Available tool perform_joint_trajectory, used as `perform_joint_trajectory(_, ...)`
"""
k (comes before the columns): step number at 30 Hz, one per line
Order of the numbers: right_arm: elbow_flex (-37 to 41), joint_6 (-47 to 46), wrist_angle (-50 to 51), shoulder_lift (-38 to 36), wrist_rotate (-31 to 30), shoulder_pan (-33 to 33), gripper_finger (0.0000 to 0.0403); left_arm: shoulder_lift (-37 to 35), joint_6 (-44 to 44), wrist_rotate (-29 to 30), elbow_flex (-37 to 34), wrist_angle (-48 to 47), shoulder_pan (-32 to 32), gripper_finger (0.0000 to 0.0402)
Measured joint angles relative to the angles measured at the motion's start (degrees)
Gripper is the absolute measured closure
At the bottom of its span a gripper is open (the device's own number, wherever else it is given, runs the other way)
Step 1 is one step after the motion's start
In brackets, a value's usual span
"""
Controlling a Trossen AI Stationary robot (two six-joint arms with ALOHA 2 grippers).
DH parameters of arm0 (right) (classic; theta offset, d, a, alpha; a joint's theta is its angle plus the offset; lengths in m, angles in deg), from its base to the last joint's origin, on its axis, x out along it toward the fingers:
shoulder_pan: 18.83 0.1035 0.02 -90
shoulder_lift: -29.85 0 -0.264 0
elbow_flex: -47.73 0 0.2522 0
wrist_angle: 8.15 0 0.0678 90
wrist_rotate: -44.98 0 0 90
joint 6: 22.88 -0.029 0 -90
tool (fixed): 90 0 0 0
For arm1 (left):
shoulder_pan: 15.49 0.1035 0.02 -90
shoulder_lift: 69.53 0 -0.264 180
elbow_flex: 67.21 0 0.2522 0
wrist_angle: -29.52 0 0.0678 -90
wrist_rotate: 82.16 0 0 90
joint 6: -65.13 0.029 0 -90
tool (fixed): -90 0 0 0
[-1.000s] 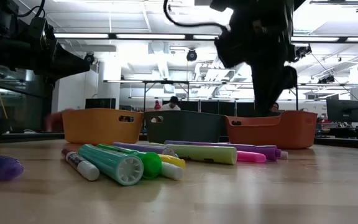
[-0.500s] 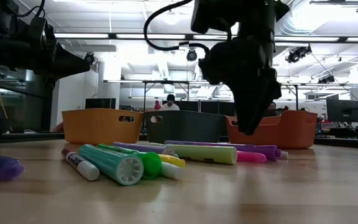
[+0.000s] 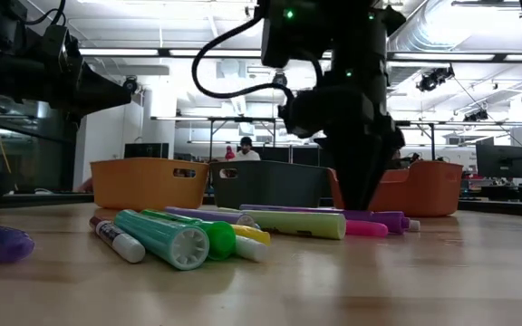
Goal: Pick & Place Markers
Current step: Put the black marker pen into the orange bin
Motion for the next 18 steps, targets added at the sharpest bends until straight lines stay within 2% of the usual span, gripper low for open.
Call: perform_joint_trajectory(18, -0.15, -2.54, 0.41, 3.65, 0.02, -0.51, 0.0284, 0.0, 0.01, 0.01, 0.0, 0.0, 0.01, 0.034)
